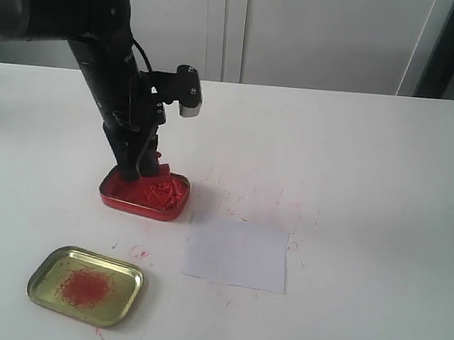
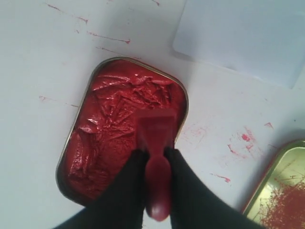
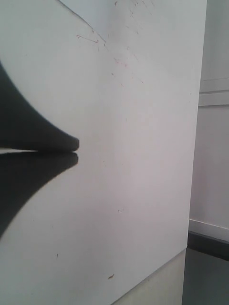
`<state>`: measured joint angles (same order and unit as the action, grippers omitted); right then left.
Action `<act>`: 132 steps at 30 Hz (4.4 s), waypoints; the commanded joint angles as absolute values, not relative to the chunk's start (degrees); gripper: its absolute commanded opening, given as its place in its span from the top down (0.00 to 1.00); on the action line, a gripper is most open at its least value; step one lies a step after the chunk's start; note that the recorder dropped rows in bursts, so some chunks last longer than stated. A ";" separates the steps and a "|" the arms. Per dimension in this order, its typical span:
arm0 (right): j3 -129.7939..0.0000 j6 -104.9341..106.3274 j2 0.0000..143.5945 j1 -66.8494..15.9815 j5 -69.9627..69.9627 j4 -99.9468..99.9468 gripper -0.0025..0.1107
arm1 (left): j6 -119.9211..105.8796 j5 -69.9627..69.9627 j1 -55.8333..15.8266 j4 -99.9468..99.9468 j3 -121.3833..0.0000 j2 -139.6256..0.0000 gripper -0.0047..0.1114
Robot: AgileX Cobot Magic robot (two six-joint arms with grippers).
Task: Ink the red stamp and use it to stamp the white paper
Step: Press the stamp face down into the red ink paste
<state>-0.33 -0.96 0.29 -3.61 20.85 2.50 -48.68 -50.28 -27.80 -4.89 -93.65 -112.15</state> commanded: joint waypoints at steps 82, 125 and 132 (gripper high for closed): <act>0.00 -1.12 0.00 -3.34 19.93 2.82 0.98 | -44.78 -55.90 -25.13 1.76 -99.71 -133.67 0.96; 0.00 -1.12 0.00 -3.34 19.93 2.82 0.98 | -41.99 -58.43 -25.33 2.20 -101.90 -129.26 0.96; 0.00 -1.12 0.00 -3.34 19.93 2.82 0.98 | -41.99 -58.32 -25.33 1.78 -103.06 -127.30 0.96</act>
<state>-0.33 -0.96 0.29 -3.61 20.85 2.50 -42.61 -53.98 -25.46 -0.91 -104.03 -126.89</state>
